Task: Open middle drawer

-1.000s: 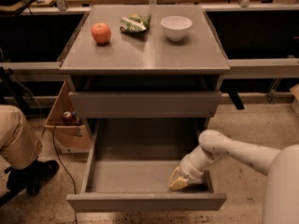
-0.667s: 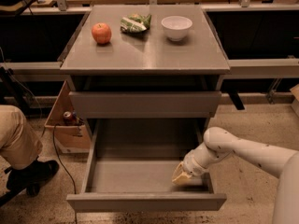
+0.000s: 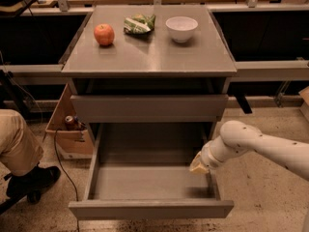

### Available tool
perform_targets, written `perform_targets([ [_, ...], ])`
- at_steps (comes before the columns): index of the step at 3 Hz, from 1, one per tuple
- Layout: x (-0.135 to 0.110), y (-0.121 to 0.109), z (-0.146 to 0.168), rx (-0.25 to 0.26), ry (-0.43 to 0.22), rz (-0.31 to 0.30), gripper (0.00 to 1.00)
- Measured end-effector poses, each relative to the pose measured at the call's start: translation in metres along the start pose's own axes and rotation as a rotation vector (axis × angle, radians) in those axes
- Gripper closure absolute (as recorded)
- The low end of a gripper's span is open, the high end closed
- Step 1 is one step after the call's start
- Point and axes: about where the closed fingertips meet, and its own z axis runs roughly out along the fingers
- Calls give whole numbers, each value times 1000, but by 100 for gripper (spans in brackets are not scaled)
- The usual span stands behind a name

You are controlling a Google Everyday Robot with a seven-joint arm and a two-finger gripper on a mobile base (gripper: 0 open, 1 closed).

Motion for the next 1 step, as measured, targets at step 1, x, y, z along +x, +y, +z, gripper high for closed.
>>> perform_targets([
  [1, -8, -18, -20, 67, -8, -19, 100],
])
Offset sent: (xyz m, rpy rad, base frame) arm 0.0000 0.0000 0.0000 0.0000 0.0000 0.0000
